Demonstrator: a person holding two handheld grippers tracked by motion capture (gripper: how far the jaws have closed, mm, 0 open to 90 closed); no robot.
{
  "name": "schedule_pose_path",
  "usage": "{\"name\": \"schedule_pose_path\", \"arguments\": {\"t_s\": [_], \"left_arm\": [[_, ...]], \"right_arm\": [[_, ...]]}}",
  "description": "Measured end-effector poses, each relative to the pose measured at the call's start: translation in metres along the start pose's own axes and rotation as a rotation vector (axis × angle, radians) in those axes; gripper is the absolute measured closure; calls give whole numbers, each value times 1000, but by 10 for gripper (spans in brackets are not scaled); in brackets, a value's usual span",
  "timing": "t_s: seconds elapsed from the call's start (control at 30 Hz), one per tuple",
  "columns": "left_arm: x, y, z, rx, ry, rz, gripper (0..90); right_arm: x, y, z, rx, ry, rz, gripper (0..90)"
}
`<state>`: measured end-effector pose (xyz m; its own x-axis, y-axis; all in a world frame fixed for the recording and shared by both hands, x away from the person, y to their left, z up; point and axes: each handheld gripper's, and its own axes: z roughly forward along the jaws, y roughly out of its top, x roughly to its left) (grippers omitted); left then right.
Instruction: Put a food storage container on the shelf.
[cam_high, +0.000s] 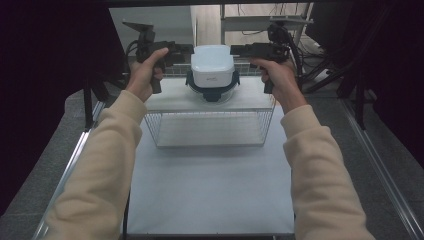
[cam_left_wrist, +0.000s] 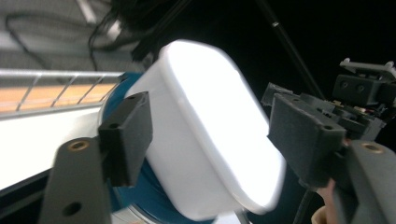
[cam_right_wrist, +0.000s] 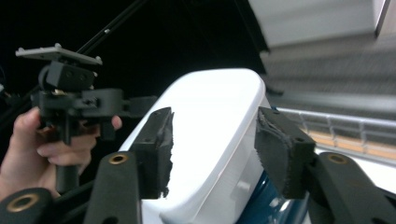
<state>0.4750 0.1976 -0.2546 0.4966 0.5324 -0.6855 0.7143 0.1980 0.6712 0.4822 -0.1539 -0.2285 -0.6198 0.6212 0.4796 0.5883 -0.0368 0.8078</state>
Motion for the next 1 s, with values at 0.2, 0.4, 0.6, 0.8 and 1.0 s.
{"name": "schedule_pose_path", "arguments": {"t_s": [0.2,0.4,0.6,0.8,1.0], "left_arm": [[-21,-41,-39,-17,98,176,248],[-24,-104,-66,-4,119,254,249],[-18,-167,-77,22,183,325,251],[-3,-222,-80,56,250,358,228],[17,-262,-77,102,294,336,212]], "right_arm": [[11,-33,-40,-24,-19,-142,371],[9,-85,-72,12,-70,-220,342],[3,-133,-93,17,-88,-255,314],[-1,-189,-106,48,-121,-316,293],[-14,-235,-106,111,-151,-316,284]]}}
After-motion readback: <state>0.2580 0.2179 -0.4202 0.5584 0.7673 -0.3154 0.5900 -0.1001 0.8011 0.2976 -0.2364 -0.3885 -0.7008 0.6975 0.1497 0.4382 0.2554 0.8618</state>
